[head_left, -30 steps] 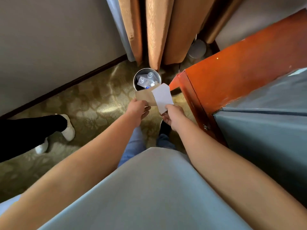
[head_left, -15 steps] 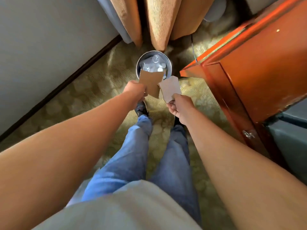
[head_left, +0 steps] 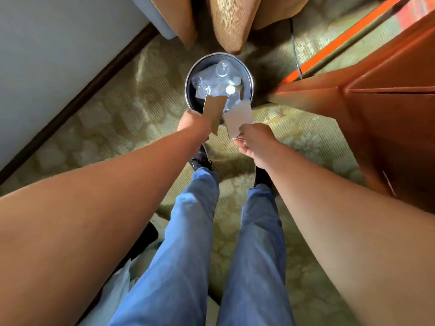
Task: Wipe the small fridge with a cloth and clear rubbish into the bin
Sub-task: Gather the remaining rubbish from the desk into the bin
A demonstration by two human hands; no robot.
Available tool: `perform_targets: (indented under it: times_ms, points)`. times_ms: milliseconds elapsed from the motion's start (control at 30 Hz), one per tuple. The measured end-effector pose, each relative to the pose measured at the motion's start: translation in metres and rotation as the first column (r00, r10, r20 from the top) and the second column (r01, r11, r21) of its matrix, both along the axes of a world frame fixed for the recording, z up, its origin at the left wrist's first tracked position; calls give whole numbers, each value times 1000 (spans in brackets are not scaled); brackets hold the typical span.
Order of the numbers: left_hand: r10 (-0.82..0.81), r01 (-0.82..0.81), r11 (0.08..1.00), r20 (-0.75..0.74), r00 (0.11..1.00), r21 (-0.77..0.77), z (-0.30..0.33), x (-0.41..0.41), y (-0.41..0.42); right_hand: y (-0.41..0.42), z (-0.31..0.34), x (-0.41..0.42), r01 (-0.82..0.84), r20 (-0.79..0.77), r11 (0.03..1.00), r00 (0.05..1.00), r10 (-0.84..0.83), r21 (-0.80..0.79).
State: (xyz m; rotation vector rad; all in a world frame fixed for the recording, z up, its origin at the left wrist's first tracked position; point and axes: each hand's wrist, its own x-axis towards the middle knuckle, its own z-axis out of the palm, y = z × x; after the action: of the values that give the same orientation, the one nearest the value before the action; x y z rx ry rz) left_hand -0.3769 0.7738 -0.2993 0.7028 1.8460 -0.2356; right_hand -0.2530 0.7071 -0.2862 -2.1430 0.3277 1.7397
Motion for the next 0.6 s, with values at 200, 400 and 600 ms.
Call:
perform_targets:
  times_ms: [200,400,600]
  points:
    - [-4,4,999,-9,1000,34,-13,7,6,19,-14,6,-70,-31,996,997,71,48]
    - [-10,10,1000,-16,1000,-15,7,16,-9,5,7,9,-98,-84,995,992,99,20]
    - [41,-41,999,26,999,-12,69,41,-29,-15,75,30,-67,-107,998,992,68,15]
